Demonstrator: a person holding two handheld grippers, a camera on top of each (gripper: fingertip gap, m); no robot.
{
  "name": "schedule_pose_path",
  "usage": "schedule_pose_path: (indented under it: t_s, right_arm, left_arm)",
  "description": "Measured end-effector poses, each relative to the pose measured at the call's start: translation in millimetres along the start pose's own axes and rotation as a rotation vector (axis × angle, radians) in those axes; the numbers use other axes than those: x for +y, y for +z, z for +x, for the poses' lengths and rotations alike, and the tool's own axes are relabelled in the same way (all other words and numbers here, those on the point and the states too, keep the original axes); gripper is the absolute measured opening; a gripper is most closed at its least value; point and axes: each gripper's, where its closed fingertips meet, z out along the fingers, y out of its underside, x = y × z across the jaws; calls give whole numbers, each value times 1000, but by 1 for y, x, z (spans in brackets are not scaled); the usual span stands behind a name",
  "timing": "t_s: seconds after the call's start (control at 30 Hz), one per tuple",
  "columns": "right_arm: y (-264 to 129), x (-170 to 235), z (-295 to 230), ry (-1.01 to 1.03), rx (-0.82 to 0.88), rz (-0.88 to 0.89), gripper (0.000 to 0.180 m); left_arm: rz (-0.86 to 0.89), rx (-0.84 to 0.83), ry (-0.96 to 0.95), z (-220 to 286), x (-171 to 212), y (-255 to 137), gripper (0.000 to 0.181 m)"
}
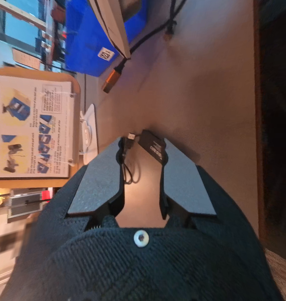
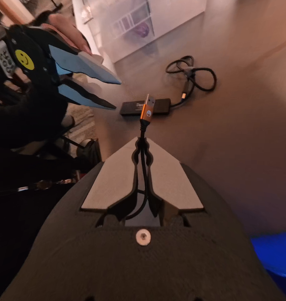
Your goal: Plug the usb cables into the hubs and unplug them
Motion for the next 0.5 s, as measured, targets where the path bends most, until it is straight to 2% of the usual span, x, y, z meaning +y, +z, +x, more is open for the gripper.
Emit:
schedule_pose_path:
  t_s: [0.07, 0.2, 0.4, 0.5]
  right_arm:
    - [-2, -5, -18, 15, -103, 26, 0]
    - [-1, -10, -53, 63, -307, 40, 1]
    - [-10, -20, -72, 180, -508, 103, 1]
    - [-9, -18, -76, 210, -555, 96, 0]
  left_arm:
    - [36, -142, 29, -21, -16, -5, 35]
    - [60, -434, 186, -51, -47, -15, 36]
    - [107, -643, 455, -49, -69, -30, 23]
    - [122, -649, 481, -45, -72, -28, 22]
